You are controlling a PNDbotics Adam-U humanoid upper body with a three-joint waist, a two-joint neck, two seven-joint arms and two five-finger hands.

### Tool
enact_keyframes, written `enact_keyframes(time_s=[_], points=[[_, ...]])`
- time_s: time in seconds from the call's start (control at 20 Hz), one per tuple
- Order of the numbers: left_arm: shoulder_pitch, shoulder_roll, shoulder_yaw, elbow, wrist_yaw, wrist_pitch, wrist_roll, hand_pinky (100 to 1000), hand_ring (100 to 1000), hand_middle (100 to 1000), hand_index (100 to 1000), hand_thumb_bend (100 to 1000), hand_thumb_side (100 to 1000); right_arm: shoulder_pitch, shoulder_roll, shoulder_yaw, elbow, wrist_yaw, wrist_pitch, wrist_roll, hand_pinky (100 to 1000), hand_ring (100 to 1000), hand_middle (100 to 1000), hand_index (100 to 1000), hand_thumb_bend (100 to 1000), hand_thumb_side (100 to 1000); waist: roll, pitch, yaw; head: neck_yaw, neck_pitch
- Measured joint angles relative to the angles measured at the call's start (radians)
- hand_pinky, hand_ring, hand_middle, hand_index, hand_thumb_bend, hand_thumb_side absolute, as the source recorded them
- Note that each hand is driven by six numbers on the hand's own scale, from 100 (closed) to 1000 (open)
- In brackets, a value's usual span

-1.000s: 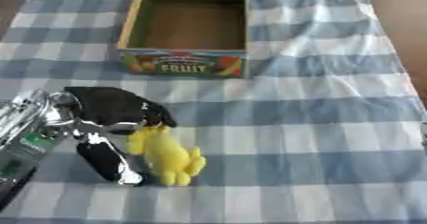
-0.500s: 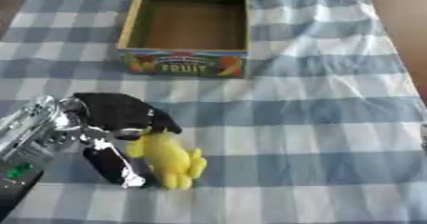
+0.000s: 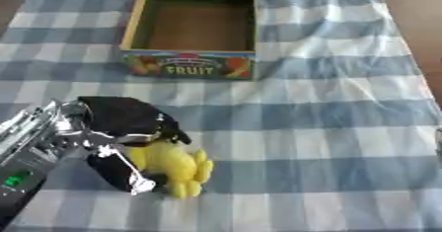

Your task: Pick up objects on the table and place them in the box.

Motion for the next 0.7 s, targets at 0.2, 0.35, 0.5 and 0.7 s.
enact_keyframes(time_s=[0.2, 0.35, 0.5, 0.7], points=[[0.003, 0.0, -0.006, 0.01, 0.002, -0.001, 0.001, 708, 784, 699, 882, 104, 448, 0.0, 0.0, 0.0, 0.0, 0.0, 0.0, 0.0, 712, 540, 445, 721, 100, 421, 0.0, 0.0, -0.001, 0.002, 0.0], [0.004, -0.001, -0.017, 0.037, 0.001, -0.004, 0.004, 718, 789, 703, 889, 109, 465, 0.0, 0.0, 0.0, 0.0, 0.0, 0.0, 0.0, 712, 540, 445, 721, 100, 419, 0.0, 0.0, -0.002, 0.004, 0.0], [0.002, -0.01, -0.02, 0.062, -0.004, -0.013, 0.013, 710, 778, 665, 848, 104, 464, 0.0, 0.002, 0.0, 0.0, 0.0, 0.0, 0.0, 712, 541, 445, 721, 100, 418, 0.0, -0.001, -0.002, 0.005, 0.0], [-0.003, -0.022, -0.018, 0.076, -0.007, -0.021, 0.021, 674, 756, 613, 759, 100, 434, 0.0, 0.003, 0.0, 0.0, 0.0, -0.001, -0.001, 713, 541, 445, 721, 100, 415, 0.0, -0.002, -0.002, 0.01, 0.0]])
